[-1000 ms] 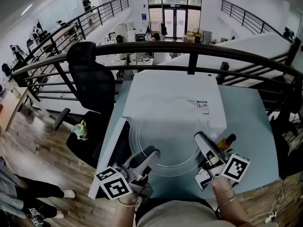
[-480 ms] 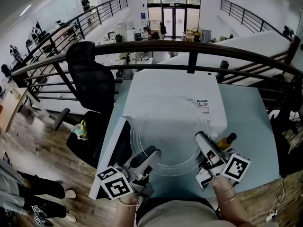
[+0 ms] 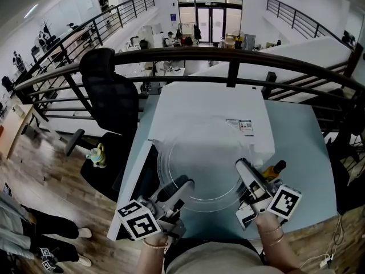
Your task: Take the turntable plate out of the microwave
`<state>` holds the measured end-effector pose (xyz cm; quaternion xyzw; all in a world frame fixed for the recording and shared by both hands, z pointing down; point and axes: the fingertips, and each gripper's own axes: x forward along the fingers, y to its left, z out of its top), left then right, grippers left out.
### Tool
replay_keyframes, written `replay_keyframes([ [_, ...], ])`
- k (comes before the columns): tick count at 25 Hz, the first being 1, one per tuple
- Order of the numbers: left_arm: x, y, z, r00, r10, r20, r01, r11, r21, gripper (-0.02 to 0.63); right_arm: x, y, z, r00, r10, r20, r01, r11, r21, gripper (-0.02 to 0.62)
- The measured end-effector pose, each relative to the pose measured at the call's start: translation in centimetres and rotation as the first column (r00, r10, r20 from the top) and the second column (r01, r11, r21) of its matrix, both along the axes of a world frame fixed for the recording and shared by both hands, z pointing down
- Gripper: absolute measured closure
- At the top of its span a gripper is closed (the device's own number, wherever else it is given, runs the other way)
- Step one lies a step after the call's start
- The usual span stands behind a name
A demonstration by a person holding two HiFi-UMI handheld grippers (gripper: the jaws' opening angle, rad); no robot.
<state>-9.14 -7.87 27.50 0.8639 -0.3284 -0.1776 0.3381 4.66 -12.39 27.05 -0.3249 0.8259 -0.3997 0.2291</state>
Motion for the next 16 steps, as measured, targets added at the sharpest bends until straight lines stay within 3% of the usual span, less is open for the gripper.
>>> replay_keyframes([
  [16, 0.34, -0.19, 0.13, 1.0, 0.004, 0.023, -0.004, 1.0, 0.001, 0.466, 0.33, -0.17, 0.38, 1.0, 0.0, 0.001, 0.0, 1.0, -0.006, 0.469],
])
